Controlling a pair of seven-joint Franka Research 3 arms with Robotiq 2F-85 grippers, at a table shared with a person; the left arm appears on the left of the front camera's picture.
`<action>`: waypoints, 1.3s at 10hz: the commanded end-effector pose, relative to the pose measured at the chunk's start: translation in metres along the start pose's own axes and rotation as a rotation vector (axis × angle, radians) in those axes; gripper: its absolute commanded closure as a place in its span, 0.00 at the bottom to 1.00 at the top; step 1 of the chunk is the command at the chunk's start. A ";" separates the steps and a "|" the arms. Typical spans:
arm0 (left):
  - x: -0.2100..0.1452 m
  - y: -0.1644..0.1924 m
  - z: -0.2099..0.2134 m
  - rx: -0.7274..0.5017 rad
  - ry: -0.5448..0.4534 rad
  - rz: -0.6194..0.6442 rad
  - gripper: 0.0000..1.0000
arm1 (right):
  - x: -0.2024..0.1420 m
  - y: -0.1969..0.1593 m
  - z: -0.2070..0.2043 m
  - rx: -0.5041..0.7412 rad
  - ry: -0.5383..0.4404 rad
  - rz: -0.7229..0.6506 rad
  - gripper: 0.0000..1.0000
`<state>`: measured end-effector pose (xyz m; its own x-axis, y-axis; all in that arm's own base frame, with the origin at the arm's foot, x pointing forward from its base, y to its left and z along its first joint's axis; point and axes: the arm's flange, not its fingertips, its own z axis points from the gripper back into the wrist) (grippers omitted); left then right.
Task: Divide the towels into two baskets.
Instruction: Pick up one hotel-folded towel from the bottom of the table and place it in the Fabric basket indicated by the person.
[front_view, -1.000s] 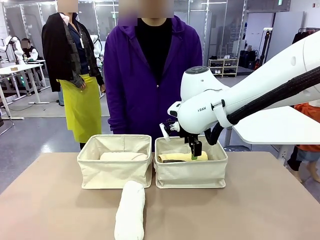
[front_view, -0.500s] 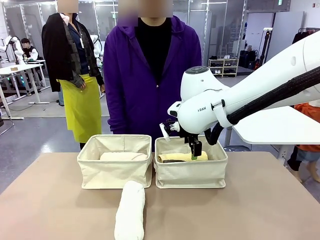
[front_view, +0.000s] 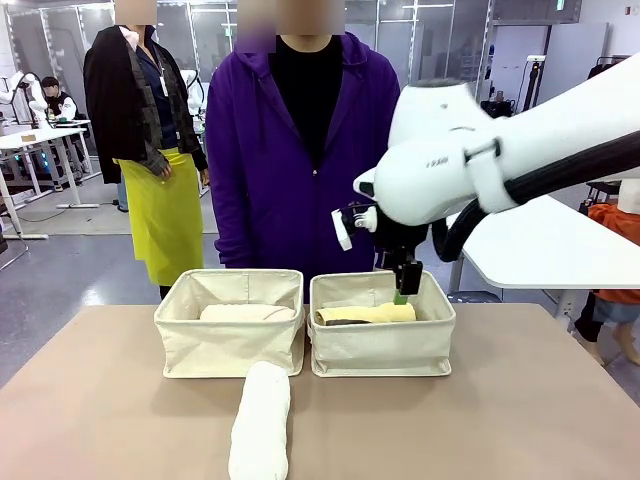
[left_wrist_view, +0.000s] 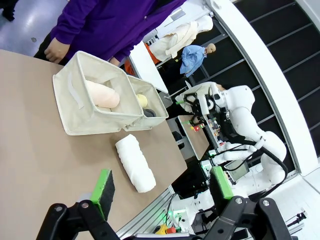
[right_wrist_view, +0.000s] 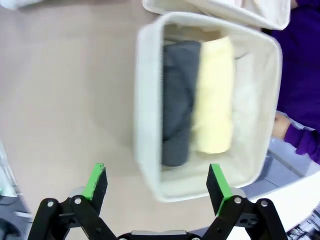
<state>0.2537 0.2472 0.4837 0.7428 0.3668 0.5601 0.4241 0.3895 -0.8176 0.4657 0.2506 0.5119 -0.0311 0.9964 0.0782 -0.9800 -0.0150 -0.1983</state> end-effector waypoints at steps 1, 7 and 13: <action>0.000 -0.004 0.002 -0.012 -0.004 -0.010 0.03 | -0.063 0.043 0.018 0.126 -0.065 -0.166 0.00; 0.000 -0.004 0.002 -0.012 -0.004 -0.010 0.03 | -0.290 0.122 0.025 0.539 -0.651 -0.816 0.00; 0.000 -0.004 0.002 -0.012 -0.004 -0.010 0.03 | -0.414 0.225 -0.020 0.608 -1.077 -1.149 0.00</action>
<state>0.2539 0.2469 0.4838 0.7433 0.3658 0.5600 0.4241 0.3896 -0.8175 0.2791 -0.1617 0.4268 0.8551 0.0867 0.5112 -0.5053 0.3606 0.7840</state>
